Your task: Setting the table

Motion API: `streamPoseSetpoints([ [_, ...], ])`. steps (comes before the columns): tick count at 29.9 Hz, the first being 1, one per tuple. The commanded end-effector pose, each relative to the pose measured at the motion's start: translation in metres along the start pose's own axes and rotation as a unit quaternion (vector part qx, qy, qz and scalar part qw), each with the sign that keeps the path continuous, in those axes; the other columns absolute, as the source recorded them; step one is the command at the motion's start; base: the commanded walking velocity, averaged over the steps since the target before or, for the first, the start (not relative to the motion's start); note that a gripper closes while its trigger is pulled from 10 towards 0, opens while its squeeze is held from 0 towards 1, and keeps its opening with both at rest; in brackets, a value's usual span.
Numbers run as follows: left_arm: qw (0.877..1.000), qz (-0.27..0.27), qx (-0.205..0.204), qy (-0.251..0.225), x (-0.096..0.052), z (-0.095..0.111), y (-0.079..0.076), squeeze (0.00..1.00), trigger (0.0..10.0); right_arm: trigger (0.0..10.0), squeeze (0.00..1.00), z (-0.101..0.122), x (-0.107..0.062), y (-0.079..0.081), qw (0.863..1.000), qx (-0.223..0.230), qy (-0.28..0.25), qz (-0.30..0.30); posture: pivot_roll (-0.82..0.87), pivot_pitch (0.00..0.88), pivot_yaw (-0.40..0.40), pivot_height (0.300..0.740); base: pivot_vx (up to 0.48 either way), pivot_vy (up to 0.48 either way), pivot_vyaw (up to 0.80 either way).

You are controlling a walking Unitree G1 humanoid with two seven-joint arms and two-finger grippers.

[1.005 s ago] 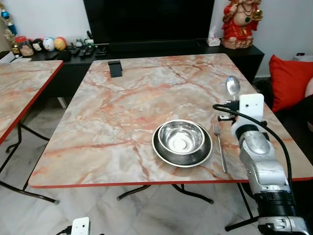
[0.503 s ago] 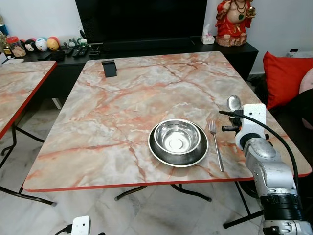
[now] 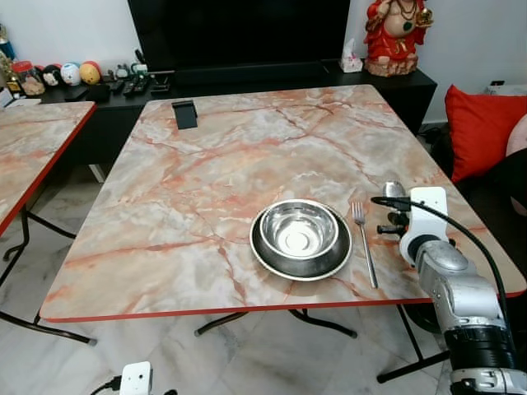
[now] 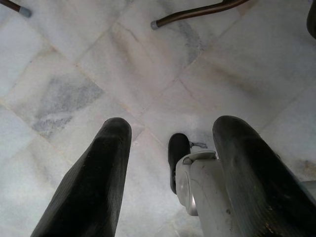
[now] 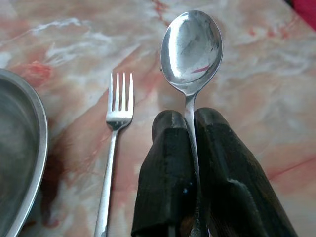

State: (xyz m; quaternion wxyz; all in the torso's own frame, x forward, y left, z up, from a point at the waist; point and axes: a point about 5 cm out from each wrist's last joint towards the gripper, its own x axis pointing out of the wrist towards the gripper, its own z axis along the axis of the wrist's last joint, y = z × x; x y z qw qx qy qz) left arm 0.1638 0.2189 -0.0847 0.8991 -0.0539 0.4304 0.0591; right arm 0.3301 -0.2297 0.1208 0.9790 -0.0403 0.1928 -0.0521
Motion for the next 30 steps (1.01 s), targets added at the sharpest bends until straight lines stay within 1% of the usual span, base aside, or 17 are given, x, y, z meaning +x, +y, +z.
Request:
streamPoseSetpoints([
  [1, 1.0, 0.005, 0.0, 0.011, -0.001, -0.003, 0.005, 0.0, 10.0, 10.0, 0.0, -0.002, 0.002, 0.003, 1.0, 0.017, -0.001, 0.007, -0.09, 0.017, 0.074, 0.74, 0.0, 0.0, 0.0],
  [3, 1.0, 0.006, -0.001, 0.011, -0.001, -0.003, 0.005, 0.0, 10.0, 10.0, 0.0, -0.005, 0.003, 0.004, 1.0, 0.024, 0.003, 0.008, -0.09, 0.017, 0.074, 0.74, 0.0, 0.0, 0.0],
  [8, 1.0, 0.006, 0.0, 0.011, -0.001, -0.003, 0.005, 0.0, 10.0, 10.0, 0.0, -0.01, 0.005, 0.003, 1.0, 0.025, 0.008, 0.004, -0.09, 0.019, 0.075, 0.74, 0.0, 0.0, 0.0],
  [22, 1.0, 0.005, 0.002, 0.011, -0.001, -0.003, 0.006, 0.0, 10.0, 10.0, 0.0, -0.017, 0.011, -0.003, 1.0, 0.014, 0.012, -0.001, -0.09, 0.006, 0.079, 0.74, 0.0, 0.0, 0.0],
  [30, 1.0, 0.005, 0.003, 0.011, -0.002, -0.003, 0.006, 0.0, 10.0, 10.0, 0.0, -0.018, 0.013, 0.0, 1.0, 0.014, 0.008, 0.009, -0.09, 0.006, 0.081, 0.74, 0.0, 0.0, 0.0],
])
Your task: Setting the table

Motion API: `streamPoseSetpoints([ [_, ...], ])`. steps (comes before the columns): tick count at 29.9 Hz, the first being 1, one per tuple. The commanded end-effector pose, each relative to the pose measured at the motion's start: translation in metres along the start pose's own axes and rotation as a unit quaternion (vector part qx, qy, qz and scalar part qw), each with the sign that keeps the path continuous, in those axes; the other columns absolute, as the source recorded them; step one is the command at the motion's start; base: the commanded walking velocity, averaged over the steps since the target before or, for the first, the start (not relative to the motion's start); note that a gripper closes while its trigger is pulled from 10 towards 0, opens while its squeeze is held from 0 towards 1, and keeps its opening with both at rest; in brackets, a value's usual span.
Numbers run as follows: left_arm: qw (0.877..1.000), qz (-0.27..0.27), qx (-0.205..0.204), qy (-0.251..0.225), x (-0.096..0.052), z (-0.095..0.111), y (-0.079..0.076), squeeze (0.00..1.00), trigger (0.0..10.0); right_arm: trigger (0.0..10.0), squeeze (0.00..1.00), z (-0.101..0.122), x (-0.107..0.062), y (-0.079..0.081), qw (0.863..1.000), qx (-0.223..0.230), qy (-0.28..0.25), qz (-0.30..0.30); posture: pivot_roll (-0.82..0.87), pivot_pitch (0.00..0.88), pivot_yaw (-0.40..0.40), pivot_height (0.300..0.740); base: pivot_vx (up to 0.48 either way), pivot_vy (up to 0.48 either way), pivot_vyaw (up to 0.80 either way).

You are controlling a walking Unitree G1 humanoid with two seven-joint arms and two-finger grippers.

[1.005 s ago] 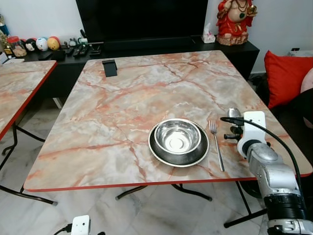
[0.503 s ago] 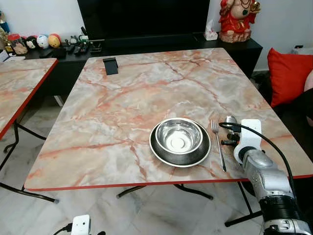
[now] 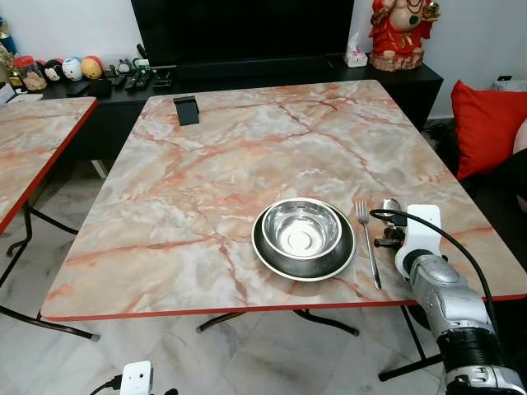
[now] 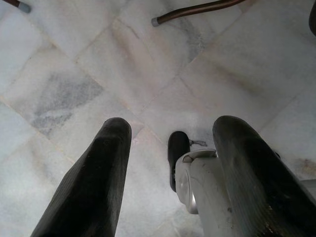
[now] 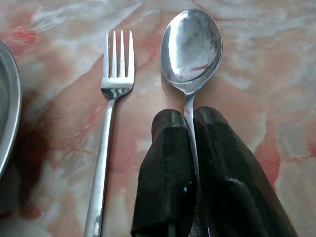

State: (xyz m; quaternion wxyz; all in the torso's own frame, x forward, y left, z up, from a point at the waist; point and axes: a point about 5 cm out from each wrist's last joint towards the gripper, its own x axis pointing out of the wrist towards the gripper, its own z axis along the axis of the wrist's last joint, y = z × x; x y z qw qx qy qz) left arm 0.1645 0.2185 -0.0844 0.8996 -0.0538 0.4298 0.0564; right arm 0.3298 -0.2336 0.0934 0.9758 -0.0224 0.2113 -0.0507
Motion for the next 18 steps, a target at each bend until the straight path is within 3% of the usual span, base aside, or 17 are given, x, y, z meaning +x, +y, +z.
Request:
streamPoseSetpoints([
  [1, 1.0, 0.007, 0.002, 0.012, -0.0018, -0.0039, 0.0063, 0.0, 10.0, 10.0, 0.0, 0.0082, 0.0018, 0.0019, 1.0, -0.003, -0.012, 0.004, -0.09, 0.006, 0.081, 0.74, 0.0, 0.0, 0.0],
  [18, 1.0, 0.007, 0.002, 0.012, -0.0016, -0.0036, 0.0063, 0.0, 10.0, 10.0, 0.0, -0.0011, 0.0031, 0.0104, 1.0, -0.012, -0.007, 0.012, -0.09, 0.015, 0.079, 0.74, 0.0, 0.0, 0.0],
])
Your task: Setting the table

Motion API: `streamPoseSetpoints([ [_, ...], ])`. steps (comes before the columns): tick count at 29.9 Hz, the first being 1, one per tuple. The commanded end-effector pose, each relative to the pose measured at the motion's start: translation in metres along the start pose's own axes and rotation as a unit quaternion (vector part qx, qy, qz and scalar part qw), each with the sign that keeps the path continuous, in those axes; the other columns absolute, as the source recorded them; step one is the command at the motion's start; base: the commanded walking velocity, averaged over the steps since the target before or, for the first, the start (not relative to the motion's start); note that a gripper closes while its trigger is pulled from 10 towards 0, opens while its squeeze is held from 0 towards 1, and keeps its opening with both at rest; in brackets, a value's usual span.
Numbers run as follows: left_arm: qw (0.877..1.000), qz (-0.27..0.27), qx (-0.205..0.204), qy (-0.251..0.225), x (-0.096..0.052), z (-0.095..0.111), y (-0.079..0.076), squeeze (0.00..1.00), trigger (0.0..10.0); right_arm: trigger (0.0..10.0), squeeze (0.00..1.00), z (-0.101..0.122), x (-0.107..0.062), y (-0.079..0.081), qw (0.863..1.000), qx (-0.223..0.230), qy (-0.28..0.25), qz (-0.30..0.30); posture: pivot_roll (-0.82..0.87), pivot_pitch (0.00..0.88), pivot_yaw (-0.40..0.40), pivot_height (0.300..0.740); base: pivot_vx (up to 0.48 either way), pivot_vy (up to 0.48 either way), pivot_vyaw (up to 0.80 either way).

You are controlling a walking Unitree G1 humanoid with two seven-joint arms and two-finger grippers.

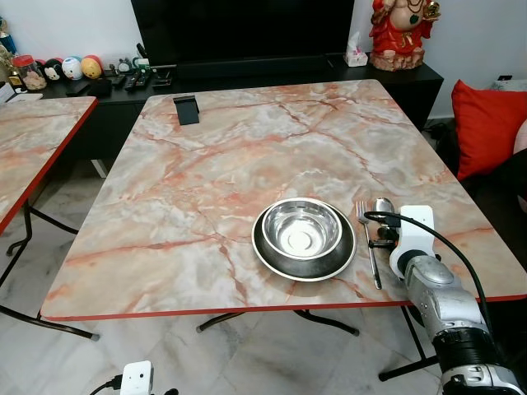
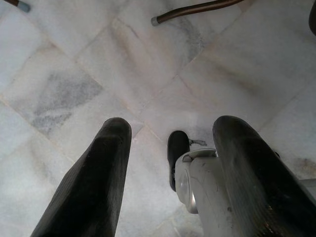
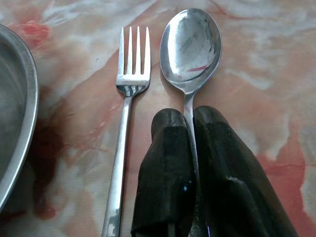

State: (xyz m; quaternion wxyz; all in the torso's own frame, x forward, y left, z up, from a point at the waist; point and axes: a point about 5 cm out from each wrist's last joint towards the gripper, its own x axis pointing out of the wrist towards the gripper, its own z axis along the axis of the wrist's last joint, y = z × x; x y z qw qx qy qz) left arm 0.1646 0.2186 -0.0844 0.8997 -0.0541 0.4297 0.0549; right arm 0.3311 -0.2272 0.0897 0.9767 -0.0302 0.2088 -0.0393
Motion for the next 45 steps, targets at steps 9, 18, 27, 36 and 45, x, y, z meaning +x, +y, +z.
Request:
streamPoseSetpoints([
  [9, 1.0, 0.009, 0.001, 0.012, -0.0017, -0.0036, 0.0065, 0.0, 10.0, 10.0, 0.0, 0.0001, 0.0021, -0.0005, 1.0, -0.013, 0.003, -0.014, -0.08, 0.015, 0.078, 0.74, 0.0, 0.0, 0.0],
  [18, 1.0, 0.009, 0.001, 0.012, -0.0018, -0.0037, 0.0068, 0.0, 10.0, 10.0, 0.0, -0.0041, 0.0023, 0.003, 1.0, -0.01, 0.008, -0.012, -0.08, 0.015, 0.082, 0.74, 0.0, 0.0, 0.0],
  [27, 1.0, 0.009, 0.002, 0.013, -0.0018, -0.0038, 0.0069, 0.0, 10.0, 10.0, 0.0, -0.0045, 0.0024, 0.0039, 1.0, -0.011, 0.008, -0.01, -0.08, 0.015, 0.082, 0.74, 0.0, 0.0, 0.0],
  [36, 1.0, 0.009, 0.002, 0.013, -0.0018, -0.0038, 0.0069, 0.0, 10.0, 10.0, 0.0, -0.0045, 0.0024, 0.0039, 1.0, -0.011, 0.008, -0.01, -0.08, 0.015, 0.082, 0.74, 0.0, 0.0, 0.0],
  [45, 1.0, 0.009, 0.002, 0.013, -0.0018, -0.0038, 0.0069, 0.0, 10.0, 10.0, 0.0, -0.0045, 0.0024, 0.0039, 1.0, -0.011, 0.008, -0.01, -0.08, 0.015, 0.082, 0.74, 0.0, 0.0, 0.0],
])
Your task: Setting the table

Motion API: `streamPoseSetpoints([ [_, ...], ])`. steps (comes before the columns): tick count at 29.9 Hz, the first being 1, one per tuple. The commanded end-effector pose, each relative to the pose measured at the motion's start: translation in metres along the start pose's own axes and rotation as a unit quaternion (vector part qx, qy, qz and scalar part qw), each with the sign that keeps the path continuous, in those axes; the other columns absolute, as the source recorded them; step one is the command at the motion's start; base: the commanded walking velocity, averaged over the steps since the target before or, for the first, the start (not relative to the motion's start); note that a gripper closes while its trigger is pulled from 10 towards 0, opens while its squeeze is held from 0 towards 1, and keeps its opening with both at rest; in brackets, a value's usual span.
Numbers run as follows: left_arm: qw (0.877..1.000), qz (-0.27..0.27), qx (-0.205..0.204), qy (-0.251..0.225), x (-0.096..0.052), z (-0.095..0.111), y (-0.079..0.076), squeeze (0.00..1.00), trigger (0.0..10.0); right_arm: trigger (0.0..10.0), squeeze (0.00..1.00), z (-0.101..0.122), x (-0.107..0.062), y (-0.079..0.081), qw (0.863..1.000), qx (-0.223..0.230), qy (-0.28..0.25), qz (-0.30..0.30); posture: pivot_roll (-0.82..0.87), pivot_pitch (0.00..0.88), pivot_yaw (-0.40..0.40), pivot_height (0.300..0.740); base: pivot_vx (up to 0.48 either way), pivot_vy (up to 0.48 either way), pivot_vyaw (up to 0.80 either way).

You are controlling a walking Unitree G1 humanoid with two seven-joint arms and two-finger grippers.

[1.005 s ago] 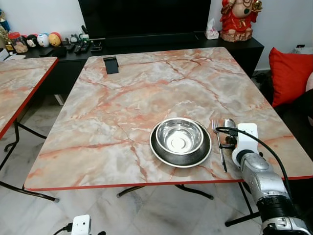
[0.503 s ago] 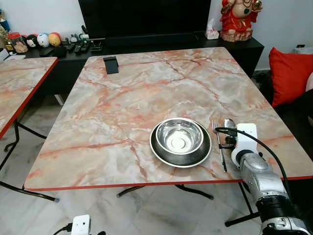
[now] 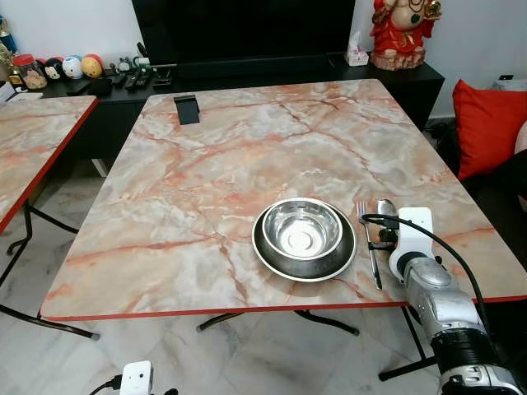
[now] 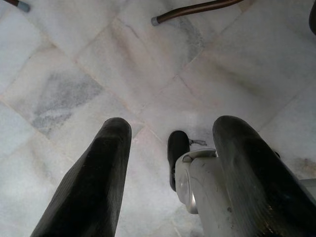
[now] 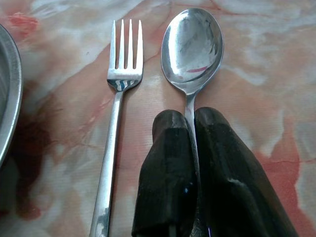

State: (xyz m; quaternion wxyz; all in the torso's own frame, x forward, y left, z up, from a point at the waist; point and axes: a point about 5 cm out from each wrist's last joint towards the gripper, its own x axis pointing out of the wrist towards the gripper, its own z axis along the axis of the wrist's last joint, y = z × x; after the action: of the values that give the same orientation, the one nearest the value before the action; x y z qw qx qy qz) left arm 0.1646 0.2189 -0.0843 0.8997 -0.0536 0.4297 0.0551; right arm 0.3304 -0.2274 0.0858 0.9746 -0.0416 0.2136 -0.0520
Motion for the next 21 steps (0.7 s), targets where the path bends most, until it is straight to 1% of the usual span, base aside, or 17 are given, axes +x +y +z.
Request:
streamPoseSetpoints([
  [1, 1.0, 0.009, 0.002, 0.013, -0.0017, -0.0039, 0.0066, 0.0, 10.0, 10.0, 0.0, -0.0005, 0.0014, 0.004, 1.0, -0.002, 0.003, 0.005, -0.08, 0.015, 0.082, 0.74, 0.0, 0.0, 0.0],
  [8, 1.0, 0.009, 0.002, 0.013, -0.0017, -0.0039, 0.0066, 0.0, 10.0, 10.0, 0.0, -0.0006, 0.0015, 0.0041, 1.0, -0.002, 0.003, 0.005, -0.08, 0.016, 0.082, 0.74, 0.0, 0.0, 0.0],
  [9, 1.0, 0.009, 0.002, 0.013, -0.0017, -0.0038, 0.0068, 0.0, 10.0, 10.0, 0.33, -0.001, 0.0017, 0.0058, 1.0, -0.005, 0.005, 0.009, -0.08, 0.015, 0.084, 0.74, 0.0, 0.0, 0.0],
  [13, 1.0, 0.009, 0.003, 0.013, -0.0017, -0.0035, 0.0071, 0.0, 10.0, 10.0, 0.33, -0.0017, 0.0022, 0.0082, 1.0, -0.012, 0.009, 0.013, -0.08, 0.015, 0.084, 0.74, 0.0, 0.0, 0.0],
  [16, 1.0, 0.009, 0.002, 0.013, -0.0018, -0.0036, 0.0072, 0.0, 10.0, 10.0, 0.29, -0.0022, 0.0021, 0.0081, 1.0, -0.014, 0.011, 0.012, -0.08, 0.015, 0.083, 0.74, 0.0, 0.0, 0.0],
  [21, 1.0, 0.009, 0.002, 0.013, -0.0019, -0.0039, 0.0075, 0.0, 10.0, 10.0, 0.3, -0.0025, 0.002, 0.0081, 1.0, -0.017, 0.012, 0.011, -0.08, 0.016, 0.083, 0.74, 0.0, 0.0, 0.0],
])
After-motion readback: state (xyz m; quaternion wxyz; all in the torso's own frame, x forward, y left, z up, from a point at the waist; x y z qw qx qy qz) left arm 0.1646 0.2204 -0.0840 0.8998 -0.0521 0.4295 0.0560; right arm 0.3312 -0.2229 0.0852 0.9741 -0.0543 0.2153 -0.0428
